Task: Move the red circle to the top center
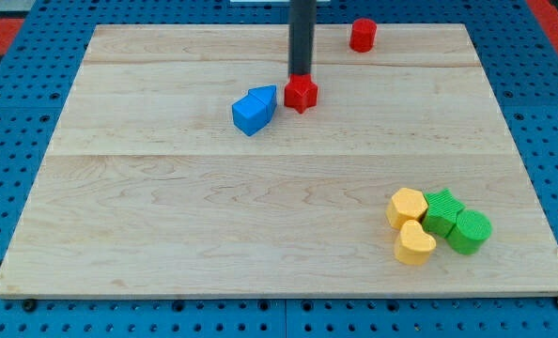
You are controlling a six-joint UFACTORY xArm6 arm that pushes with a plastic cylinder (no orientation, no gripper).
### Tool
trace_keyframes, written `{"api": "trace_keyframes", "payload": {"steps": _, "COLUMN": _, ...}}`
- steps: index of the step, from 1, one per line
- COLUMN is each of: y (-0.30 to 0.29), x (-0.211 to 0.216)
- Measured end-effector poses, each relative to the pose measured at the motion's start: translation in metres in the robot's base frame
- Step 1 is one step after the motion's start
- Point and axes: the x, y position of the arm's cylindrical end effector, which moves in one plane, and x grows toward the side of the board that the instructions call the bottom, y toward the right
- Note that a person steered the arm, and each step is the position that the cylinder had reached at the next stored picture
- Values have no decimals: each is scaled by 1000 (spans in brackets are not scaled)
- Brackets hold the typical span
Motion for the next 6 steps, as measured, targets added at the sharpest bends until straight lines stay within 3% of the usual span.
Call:
{"api": "trace_keyframes", "payload": {"steps": 1, "y": -6, "x": -2}}
{"api": "trace_keyframes", "payload": {"steps": 4, "y": 189, "x": -64}}
{"api": "trace_keyframes", "payload": {"steps": 5, "y": 169, "x": -88}}
{"api": "trace_keyframes", "payload": {"steps": 6, "y": 111, "x": -112}}
